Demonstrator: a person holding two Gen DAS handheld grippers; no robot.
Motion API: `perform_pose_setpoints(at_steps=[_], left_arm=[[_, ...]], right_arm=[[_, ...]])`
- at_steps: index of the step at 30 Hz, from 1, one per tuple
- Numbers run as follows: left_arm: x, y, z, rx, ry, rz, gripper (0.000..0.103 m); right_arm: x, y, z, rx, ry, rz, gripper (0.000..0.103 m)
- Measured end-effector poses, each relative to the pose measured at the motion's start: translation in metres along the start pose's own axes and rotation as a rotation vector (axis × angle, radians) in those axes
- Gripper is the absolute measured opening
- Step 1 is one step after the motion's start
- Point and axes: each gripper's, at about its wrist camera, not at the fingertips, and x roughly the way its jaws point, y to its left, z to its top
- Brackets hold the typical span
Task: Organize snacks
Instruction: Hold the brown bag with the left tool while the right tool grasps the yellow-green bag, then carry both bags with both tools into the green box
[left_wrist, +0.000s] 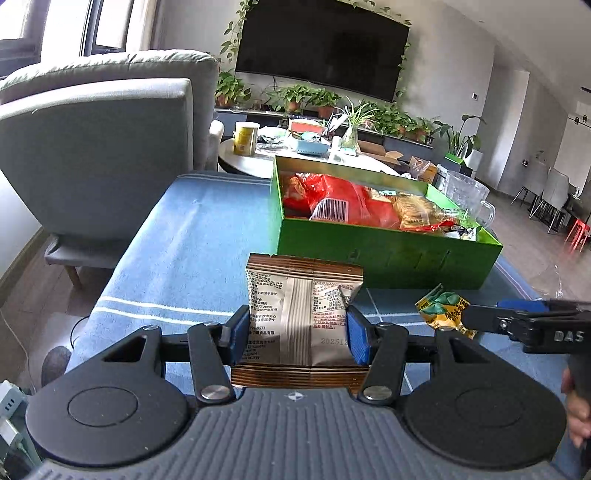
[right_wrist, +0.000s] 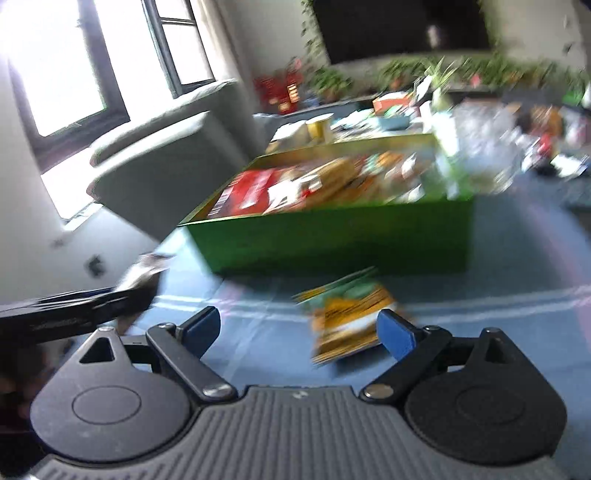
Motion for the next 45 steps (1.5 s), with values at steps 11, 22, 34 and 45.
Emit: perform_pose_setpoints(at_steps=[11, 22, 34, 45], left_arm=[[0.008, -0.011, -0.004, 0.021, 0.030, -0.022, 0.050], [0.016, -0.019, -0.007, 0.019, 0.056, -0.038, 0.050], [-0.012, -0.032, -0.010, 0.037, 0.012, -0.075, 0.050], [-0.036, -0.038, 0.005, 0.063, -0.067, -0.072, 0.050]], right_arm=[[0.042, -0.008, 0.009, -0.168, 0.085, -0.080, 0.078], [0.054, -0.009, 0.006, -0.149, 0.100, -0.172, 0.077], [0.000, 0.011, 0.005, -0.118, 0.019, -0.106, 0.077], [-0.036, 0.035, 0.029, -0.134, -0.130, -0.046, 0.077]])
